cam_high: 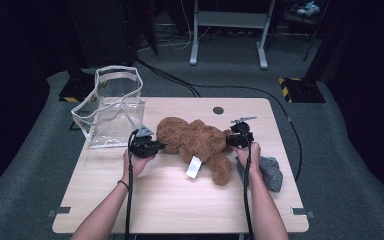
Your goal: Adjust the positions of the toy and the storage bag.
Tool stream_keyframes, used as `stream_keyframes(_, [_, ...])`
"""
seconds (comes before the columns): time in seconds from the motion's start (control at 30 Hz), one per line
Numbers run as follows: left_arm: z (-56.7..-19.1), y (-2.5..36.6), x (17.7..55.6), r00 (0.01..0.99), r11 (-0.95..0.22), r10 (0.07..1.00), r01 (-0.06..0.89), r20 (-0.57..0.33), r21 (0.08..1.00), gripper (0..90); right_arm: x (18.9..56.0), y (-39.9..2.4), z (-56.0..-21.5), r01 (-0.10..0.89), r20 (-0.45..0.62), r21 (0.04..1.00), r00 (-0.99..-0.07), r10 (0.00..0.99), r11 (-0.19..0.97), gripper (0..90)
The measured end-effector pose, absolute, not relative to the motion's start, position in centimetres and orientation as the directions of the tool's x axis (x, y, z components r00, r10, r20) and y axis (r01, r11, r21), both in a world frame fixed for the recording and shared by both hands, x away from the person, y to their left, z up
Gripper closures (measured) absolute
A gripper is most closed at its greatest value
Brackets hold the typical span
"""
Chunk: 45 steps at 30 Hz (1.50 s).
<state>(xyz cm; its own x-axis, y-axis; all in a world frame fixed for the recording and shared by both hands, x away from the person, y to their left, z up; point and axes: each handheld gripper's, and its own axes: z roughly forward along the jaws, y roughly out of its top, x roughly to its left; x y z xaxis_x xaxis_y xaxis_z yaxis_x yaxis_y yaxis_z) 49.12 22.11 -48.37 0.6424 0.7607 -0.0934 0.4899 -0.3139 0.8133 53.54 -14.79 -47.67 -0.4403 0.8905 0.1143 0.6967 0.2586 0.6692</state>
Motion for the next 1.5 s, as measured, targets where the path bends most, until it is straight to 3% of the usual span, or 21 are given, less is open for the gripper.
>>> stream_keyframes(0.77, [-46.6,24.8,50.1,0.639,-0.287,0.757,0.515,-0.138,0.808,80.3,46.6,-13.8,-43.3,0.596,0.161,0.771,-0.523,0.837,0.224,82.8])
stream_keyframes(1.5, [-46.7,25.1,51.7,0.644,-0.337,0.749,0.573,-0.155,0.747,79.5,39.7,-11.0,-44.8,0.579,0.193,0.781,-0.582,0.790,0.236,84.2])
